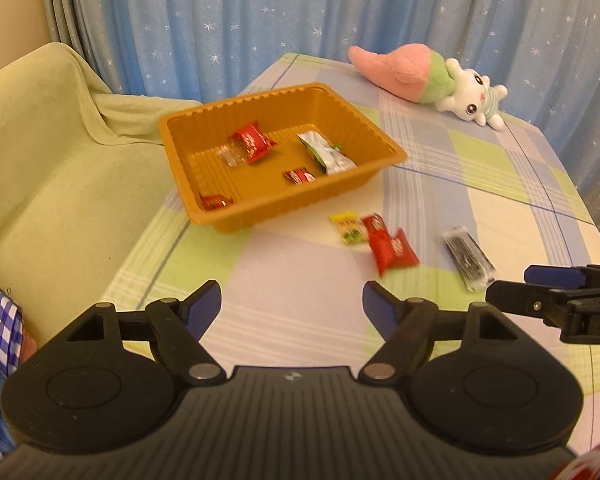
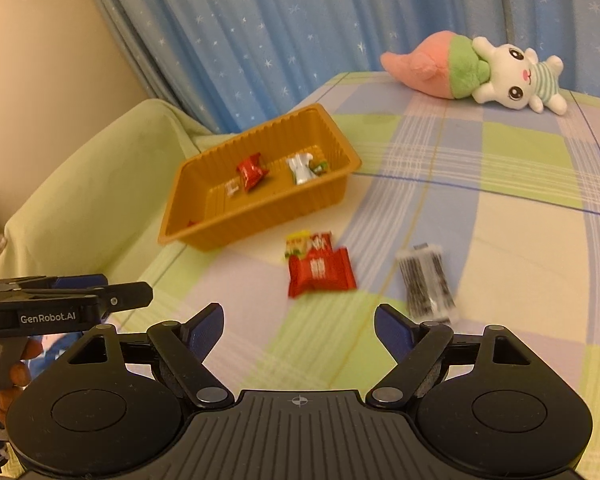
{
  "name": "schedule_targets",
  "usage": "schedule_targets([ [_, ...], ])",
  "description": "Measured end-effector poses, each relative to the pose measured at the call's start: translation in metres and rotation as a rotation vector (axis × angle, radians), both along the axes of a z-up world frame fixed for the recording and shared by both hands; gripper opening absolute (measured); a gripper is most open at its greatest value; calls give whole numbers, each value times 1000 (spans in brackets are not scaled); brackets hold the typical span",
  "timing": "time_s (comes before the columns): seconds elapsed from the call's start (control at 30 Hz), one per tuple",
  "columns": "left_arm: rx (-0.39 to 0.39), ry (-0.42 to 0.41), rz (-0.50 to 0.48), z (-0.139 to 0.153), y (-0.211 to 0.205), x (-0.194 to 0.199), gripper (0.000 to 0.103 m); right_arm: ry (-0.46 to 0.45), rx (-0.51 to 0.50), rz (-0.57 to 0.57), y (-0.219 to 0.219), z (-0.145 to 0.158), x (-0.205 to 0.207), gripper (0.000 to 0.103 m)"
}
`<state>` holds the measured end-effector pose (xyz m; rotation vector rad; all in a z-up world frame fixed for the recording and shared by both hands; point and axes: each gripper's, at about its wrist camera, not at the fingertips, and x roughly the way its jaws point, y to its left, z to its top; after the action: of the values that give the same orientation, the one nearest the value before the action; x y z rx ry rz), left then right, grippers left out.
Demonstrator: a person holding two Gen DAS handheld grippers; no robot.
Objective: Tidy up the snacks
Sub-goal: 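Lift both open tools away from the tray toward the remaining snacks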
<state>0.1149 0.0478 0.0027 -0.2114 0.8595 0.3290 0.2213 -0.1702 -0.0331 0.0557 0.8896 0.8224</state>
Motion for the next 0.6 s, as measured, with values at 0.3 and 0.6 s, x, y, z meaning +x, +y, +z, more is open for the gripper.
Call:
schedule_targets([
  [0.3,-11,-1,7,-6,-41,-18,77,-7,-43,31,-36,-4,-26,83],
  [0.6,-11,4,5,-9,-71,-28,77,-18,-76,30,-65,-8,-37,83],
])
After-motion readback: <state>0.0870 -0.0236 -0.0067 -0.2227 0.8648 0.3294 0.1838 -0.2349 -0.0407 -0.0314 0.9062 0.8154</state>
